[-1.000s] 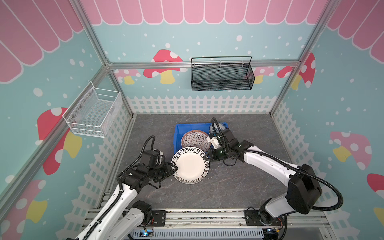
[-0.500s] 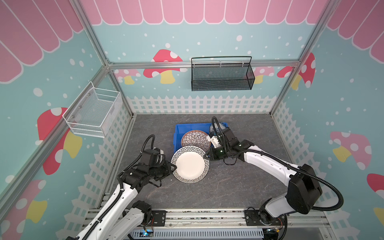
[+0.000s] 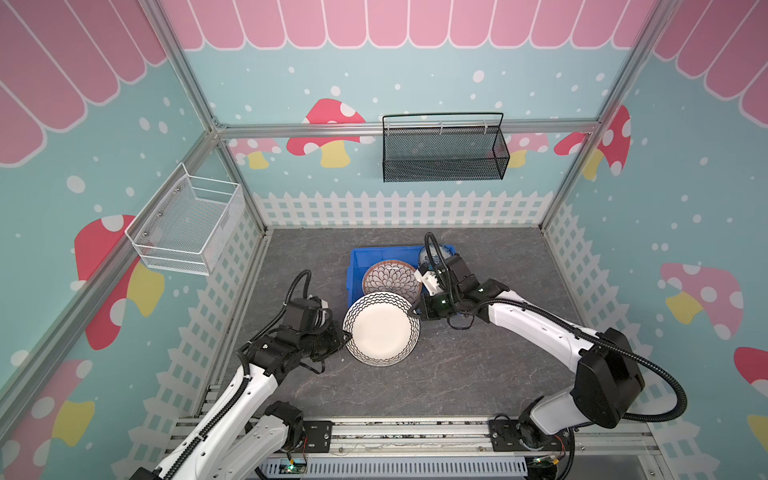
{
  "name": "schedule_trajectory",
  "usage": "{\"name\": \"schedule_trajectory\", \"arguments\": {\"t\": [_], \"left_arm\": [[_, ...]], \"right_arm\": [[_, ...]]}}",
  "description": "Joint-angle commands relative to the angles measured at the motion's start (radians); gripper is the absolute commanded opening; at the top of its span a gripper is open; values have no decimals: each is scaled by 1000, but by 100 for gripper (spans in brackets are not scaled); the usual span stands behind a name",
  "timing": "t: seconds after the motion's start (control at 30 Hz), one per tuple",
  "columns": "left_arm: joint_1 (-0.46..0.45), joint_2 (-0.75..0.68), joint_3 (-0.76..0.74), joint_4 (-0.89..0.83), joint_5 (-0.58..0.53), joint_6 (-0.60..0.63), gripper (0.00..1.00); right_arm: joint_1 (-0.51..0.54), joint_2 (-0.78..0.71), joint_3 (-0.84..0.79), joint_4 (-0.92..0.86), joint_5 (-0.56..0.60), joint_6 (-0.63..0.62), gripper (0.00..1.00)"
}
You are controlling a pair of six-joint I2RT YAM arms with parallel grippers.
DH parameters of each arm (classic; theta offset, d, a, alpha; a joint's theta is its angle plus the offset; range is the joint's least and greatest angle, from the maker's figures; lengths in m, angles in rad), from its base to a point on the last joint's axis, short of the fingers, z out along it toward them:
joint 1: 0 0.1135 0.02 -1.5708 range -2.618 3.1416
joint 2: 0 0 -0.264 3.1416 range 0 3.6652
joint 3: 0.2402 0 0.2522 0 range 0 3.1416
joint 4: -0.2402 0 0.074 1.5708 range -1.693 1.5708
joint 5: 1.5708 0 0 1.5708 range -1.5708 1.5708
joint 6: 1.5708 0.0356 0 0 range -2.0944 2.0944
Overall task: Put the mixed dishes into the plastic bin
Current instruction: 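Grasp the raised plate rim with the left gripper while right holds it, then open the right gripper and withdraw it while left lifts the plate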
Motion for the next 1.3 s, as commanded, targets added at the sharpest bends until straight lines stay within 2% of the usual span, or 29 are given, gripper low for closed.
{"name": "schedule_trajectory", "arguments": {"t": [0.0, 0.17, 0.4, 0.5, 0.7, 0.83, 1.07, 1.27], "left_arm": [[-6, 1, -9, 44, 5, -18, 0], [-6, -1, -14, 48, 4, -19, 0], [-6, -20, -8, 51, -4, -32, 0], [-6, -26, -1, 52, -11, -40, 0], [-6, -26, 44, 52, 3, -67, 0], [-6, -20, 87, 51, -6, -83, 0], [-7, 67, 204, 40, -18, -90, 0], [7, 194, 356, 25, -79, -25, 0]], "right_arm": [[1, -19, 25, 91, -87, 8, 0], [-1, -20, 28, 90, -82, 7, 1], [-13, -57, 45, 67, -53, -7, 48], [-27, -83, 46, 58, -40, -13, 60], [-52, -148, 95, -40, 67, -50, 64], [-98, -211, 112, -77, 92, -73, 66], [-248, -300, 68, -129, 101, -123, 68], [-354, -353, 8, -138, 52, -151, 68]]}}
